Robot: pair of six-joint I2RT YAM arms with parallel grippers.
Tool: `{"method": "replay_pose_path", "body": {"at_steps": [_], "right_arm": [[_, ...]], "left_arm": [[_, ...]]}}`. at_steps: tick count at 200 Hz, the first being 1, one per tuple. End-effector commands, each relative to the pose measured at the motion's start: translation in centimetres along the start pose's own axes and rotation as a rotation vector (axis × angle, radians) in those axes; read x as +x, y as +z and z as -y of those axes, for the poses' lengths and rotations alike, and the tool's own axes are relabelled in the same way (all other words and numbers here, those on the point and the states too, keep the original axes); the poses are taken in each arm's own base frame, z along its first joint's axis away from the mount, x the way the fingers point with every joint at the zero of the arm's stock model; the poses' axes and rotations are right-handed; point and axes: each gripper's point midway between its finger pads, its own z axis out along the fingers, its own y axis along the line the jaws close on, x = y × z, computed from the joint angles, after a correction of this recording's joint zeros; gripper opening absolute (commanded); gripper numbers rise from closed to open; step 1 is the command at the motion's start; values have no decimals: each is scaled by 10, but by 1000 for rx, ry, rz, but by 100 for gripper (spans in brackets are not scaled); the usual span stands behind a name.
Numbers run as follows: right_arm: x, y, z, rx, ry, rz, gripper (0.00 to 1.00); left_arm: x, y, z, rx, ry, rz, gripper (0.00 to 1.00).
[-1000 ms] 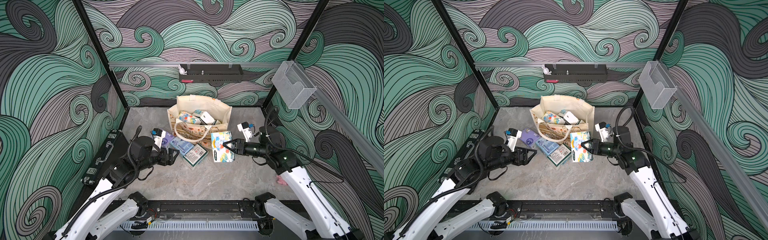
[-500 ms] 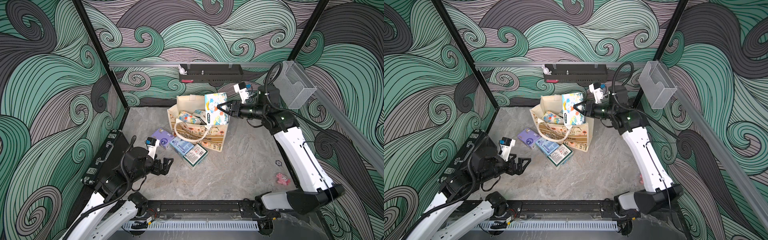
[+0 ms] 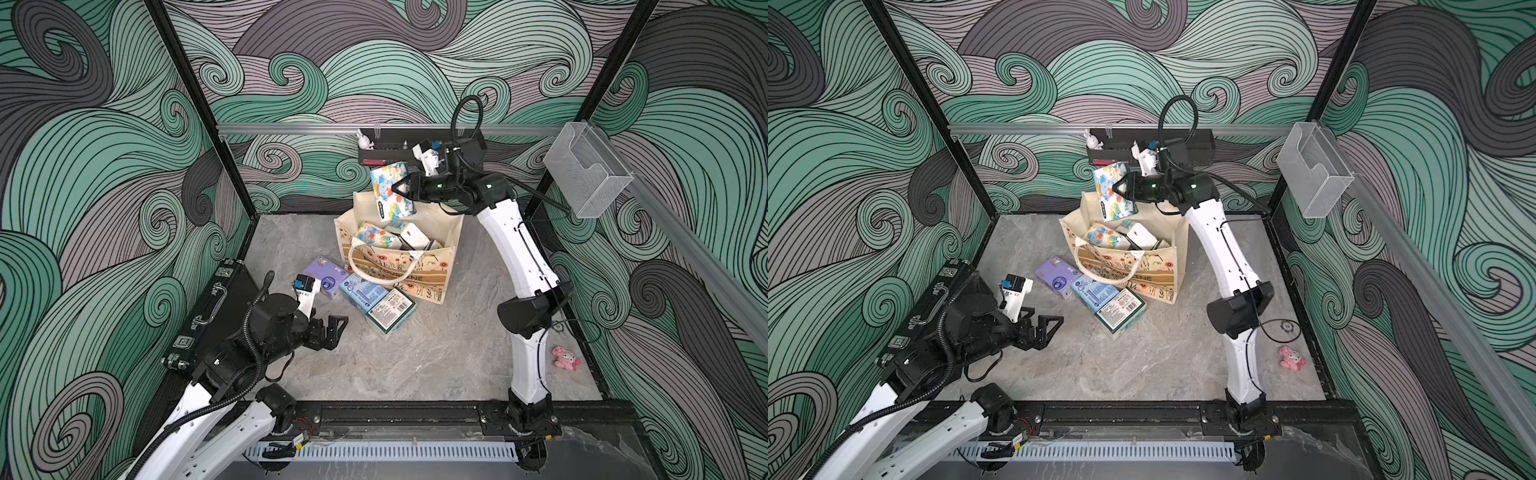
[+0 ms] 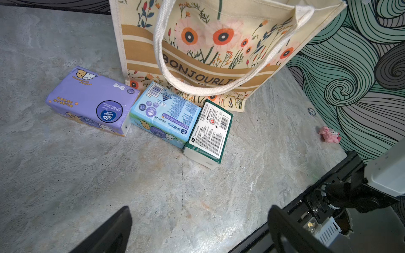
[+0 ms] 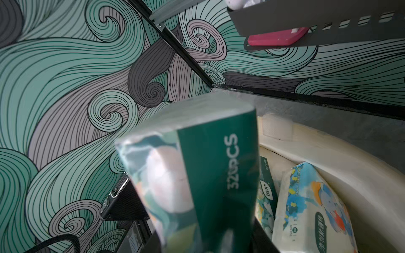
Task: Put tissues into the canvas bag
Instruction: Place the pack of facial tissues in the canvas bag.
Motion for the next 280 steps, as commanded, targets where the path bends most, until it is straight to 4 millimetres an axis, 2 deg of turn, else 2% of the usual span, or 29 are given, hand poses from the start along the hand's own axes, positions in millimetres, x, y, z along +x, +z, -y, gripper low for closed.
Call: {"method": "replay_pose_path", "body": {"at_steps": [1, 28, 89, 128, 138, 156, 167, 181, 215, 245, 259, 280], "right_arm": [[15, 2, 9, 145, -78, -34, 39], [28, 12, 13, 191, -117, -68, 41], [50, 34, 28, 231, -72, -133, 48], [68, 57, 27, 179, -23, -196, 52], [75, 64, 27, 159, -10, -221, 56], [82, 69, 23, 125, -6, -253, 72], [77, 62, 22, 144, -32, -241, 83], [66, 48, 20, 170, -65, -207, 87], [44, 8, 8, 201, -121, -133, 87], [32, -39, -6, 249, -195, -71, 86], [33, -61, -11, 269, -226, -56, 86], [45, -92, -9, 322, -260, -57, 86]], "left_arm": [[-3, 1, 3, 15, 13, 4, 99], [-3, 1, 3, 18, 14, 5, 99], [-1, 6, 2, 12, 10, -12, 99], [-1, 6, 1, 4, 9, -12, 99], [-1, 7, 0, 1, 9, -15, 99], [0, 9, 0, -2, 7, -24, 99], [0, 9, 0, -3, 7, -24, 99], [1, 9, 0, -4, 8, -24, 99], [1, 9, -1, -10, 6, -26, 99], [1, 9, -3, -20, 5, -27, 99], [1, 10, -4, -25, 5, -30, 99], [4, 16, -7, -46, 0, -54, 99]]}}
